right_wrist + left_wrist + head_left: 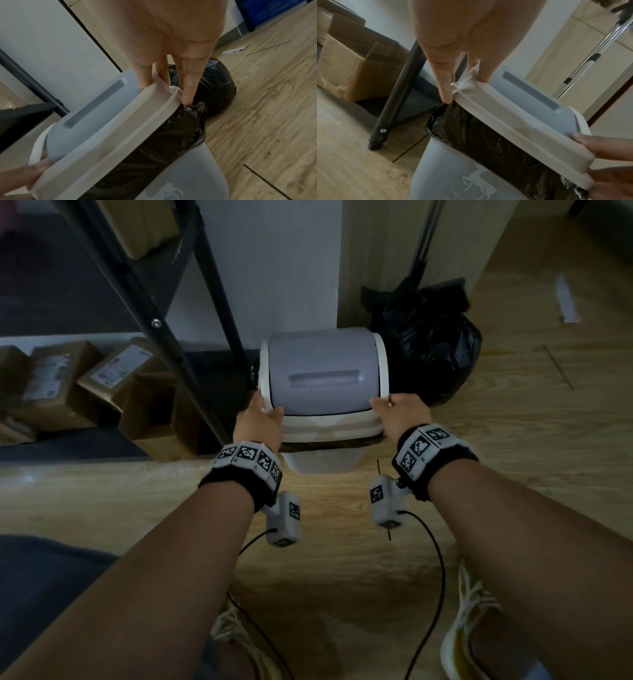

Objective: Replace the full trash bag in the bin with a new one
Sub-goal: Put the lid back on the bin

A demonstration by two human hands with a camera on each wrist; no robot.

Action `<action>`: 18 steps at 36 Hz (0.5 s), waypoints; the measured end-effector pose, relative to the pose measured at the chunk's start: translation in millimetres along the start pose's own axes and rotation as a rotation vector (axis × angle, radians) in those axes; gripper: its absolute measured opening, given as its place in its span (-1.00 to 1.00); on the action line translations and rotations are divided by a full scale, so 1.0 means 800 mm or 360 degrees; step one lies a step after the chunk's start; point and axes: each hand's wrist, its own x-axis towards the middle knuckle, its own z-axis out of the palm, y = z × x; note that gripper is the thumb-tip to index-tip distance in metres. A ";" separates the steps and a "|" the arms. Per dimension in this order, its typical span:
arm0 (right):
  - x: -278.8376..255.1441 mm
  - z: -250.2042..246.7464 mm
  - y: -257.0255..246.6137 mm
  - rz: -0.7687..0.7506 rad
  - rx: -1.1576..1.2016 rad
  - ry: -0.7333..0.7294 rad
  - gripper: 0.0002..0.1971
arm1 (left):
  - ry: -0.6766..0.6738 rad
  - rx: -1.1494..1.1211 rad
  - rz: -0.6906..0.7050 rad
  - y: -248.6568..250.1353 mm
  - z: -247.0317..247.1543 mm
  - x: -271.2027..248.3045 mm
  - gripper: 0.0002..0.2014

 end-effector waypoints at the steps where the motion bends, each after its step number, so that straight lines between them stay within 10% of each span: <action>1: 0.004 0.001 -0.003 0.0002 -0.0012 -0.0003 -0.60 | 0.0013 0.0003 -0.0006 0.001 0.000 0.005 -0.55; 18: 0.091 0.024 -0.049 -0.0067 -0.0062 0.0059 -0.56 | 0.0101 -0.0212 0.0031 0.038 -0.006 0.104 -0.62</action>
